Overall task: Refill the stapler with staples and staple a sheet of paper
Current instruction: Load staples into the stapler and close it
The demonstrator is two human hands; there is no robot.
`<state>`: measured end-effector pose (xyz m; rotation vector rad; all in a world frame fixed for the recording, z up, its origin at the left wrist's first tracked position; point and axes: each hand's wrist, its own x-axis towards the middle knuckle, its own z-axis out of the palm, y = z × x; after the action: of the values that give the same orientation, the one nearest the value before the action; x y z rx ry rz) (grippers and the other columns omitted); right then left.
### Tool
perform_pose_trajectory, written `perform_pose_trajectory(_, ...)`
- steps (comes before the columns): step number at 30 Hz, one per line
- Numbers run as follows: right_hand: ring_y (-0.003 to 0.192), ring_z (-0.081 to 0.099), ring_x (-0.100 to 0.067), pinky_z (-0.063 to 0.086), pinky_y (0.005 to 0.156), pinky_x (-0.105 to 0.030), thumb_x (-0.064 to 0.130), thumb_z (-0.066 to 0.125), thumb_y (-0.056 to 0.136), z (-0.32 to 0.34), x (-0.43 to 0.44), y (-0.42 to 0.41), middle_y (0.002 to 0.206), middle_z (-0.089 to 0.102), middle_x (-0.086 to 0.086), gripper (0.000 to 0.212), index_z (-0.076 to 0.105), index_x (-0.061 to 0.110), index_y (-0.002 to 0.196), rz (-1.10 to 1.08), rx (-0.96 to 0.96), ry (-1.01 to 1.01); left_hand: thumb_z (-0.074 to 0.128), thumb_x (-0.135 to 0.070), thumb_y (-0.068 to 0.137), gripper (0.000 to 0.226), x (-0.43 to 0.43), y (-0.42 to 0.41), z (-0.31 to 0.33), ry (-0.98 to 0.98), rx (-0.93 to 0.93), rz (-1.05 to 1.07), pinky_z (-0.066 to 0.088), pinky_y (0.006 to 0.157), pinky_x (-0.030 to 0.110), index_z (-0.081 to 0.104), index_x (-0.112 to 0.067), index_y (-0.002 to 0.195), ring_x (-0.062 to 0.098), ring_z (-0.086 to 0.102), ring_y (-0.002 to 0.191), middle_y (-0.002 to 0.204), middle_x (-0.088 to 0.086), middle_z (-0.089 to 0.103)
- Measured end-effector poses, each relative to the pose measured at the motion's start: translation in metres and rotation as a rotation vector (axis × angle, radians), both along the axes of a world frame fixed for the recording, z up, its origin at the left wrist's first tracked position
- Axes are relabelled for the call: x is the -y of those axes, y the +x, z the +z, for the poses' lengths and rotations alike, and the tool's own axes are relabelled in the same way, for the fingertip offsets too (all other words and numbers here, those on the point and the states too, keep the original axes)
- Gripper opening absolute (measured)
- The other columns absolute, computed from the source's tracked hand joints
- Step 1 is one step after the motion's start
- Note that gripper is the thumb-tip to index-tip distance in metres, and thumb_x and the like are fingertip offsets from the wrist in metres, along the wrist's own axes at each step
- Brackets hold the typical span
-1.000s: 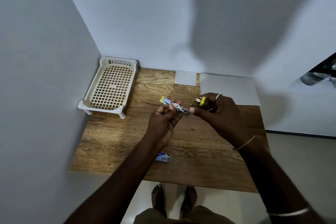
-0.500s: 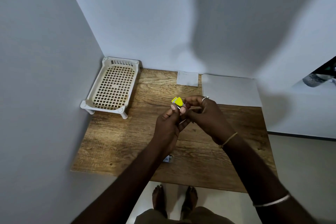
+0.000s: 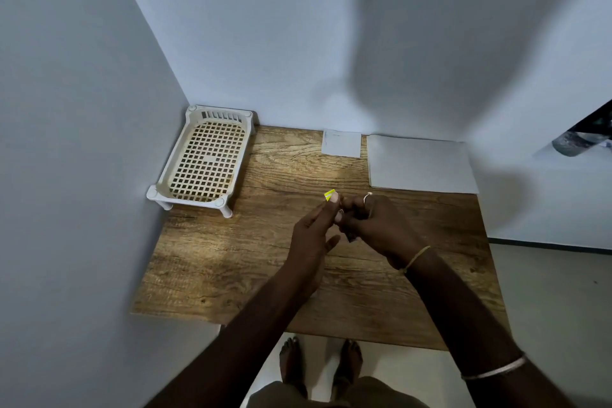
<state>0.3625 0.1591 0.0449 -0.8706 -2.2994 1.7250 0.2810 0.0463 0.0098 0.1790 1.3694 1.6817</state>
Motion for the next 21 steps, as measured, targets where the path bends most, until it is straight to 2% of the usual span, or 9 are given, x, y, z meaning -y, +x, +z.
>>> perform_pose_trajectory(2, 0.057, 0.062, -0.011, 0.053, 0.059, -0.032, 0.022, 0.07, 0.093, 0.001, -0.001, 0.0, 0.062, 0.069, -0.005, 0.009, 0.078, 0.018, 0.089, 0.03, 0.044, 0.069, 0.071, -0.052, 0.088, 0.036, 0.003, -0.009, -0.002, -0.028, -0.06, 0.008, 0.05, 0.089, 0.034, 0.077, -0.025, 0.111, 0.008, 0.07, 0.11, 0.116, -0.003, 0.076)
perform_pose_trajectory(3, 0.056, 0.061, -0.007, 0.051, 0.059, -0.03, 0.024, 0.07, 0.093, 0.001, -0.002, 0.0, 0.061, 0.069, -0.001, 0.01, 0.078, 0.019, 0.091, 0.048, 0.069, 0.111, 0.075, -0.048, 0.087, 0.035, 0.004, -0.015, -0.003, -0.03, -0.089, 0.014, 0.051, 0.088, 0.034, 0.075, -0.024, 0.113, 0.011, 0.07, 0.111, 0.116, -0.002, 0.076)
perform_pose_trajectory(5, 0.054, 0.058, 0.005, 0.044, 0.054, -0.014, 0.024, 0.07, 0.093, 0.001, -0.004, 0.001, 0.056, 0.066, 0.018, 0.009, 0.078, 0.024, 0.096, 0.068, 0.091, 0.153, 0.08, -0.038, 0.085, 0.036, 0.008, -0.028, -0.006, -0.032, -0.157, 0.013, 0.054, 0.085, 0.032, 0.074, -0.024, 0.117, 0.014, 0.071, 0.111, 0.115, -0.002, 0.077)
perform_pose_trajectory(7, 0.054, 0.057, 0.008, 0.042, 0.056, -0.012, 0.022, 0.071, 0.093, 0.002, -0.005, 0.002, 0.054, 0.063, 0.026, 0.012, 0.076, 0.032, 0.088, 0.077, 0.101, 0.154, 0.081, -0.03, 0.085, 0.031, 0.01, -0.035, -0.007, -0.023, -0.234, -0.001, 0.056, 0.081, 0.026, 0.076, -0.02, 0.114, 0.014, 0.073, 0.107, 0.11, 0.0, 0.079)
perform_pose_trajectory(10, 0.051, 0.054, 0.004, 0.044, 0.06, -0.025, 0.021, 0.07, 0.093, 0.002, -0.003, 0.001, 0.054, 0.062, 0.013, 0.028, 0.066, 0.037, 0.069, 0.069, 0.103, 0.167, 0.085, -0.022, 0.082, 0.026, 0.01, -0.037, -0.01, -0.008, -0.258, 0.026, 0.057, 0.079, 0.02, 0.078, -0.014, 0.106, 0.017, 0.076, 0.102, 0.102, 0.006, 0.08)
perform_pose_trajectory(14, 0.054, 0.058, -0.004, 0.049, 0.062, -0.035, 0.023, 0.071, 0.091, -0.003, -0.002, 0.001, 0.065, 0.069, -0.004, 0.017, 0.074, 0.021, 0.075, 0.042, 0.132, 0.195, 0.087, -0.021, 0.08, 0.034, 0.009, -0.036, -0.012, -0.03, -0.244, 0.049, 0.058, 0.077, 0.021, 0.071, -0.013, 0.109, 0.017, 0.077, 0.097, 0.096, 0.007, 0.08)
perform_pose_trajectory(17, 0.053, 0.059, 0.002, 0.048, 0.06, -0.03, 0.024, 0.072, 0.091, -0.006, -0.002, 0.004, 0.062, 0.067, 0.002, 0.014, 0.076, 0.015, 0.082, 0.035, 0.122, 0.14, 0.086, -0.024, 0.081, 0.038, 0.009, -0.036, -0.012, -0.043, -0.257, 0.033, 0.058, 0.08, 0.029, 0.069, -0.014, 0.114, 0.018, 0.076, 0.097, 0.098, 0.006, 0.08)
perform_pose_trajectory(19, 0.055, 0.06, -0.001, 0.05, 0.061, -0.031, 0.025, 0.071, 0.092, -0.008, -0.003, 0.005, 0.063, 0.068, 0.001, 0.012, 0.076, 0.023, 0.082, 0.042, 0.102, 0.105, 0.085, -0.026, 0.081, 0.039, 0.008, -0.036, -0.013, -0.052, -0.257, 0.02, 0.059, 0.082, 0.034, 0.068, -0.018, 0.116, 0.017, 0.076, 0.099, 0.101, 0.006, 0.08)
perform_pose_trajectory(21, 0.058, 0.061, -0.008, 0.051, 0.059, -0.029, 0.027, 0.07, 0.093, -0.008, -0.004, 0.006, 0.065, 0.07, -0.001, 0.02, 0.074, 0.04, 0.077, 0.043, 0.074, 0.08, 0.085, -0.028, 0.081, 0.04, 0.008, -0.036, -0.015, -0.051, -0.241, 0.003, 0.06, 0.087, 0.041, 0.068, -0.02, 0.117, 0.019, 0.075, 0.103, 0.105, 0.005, 0.079)
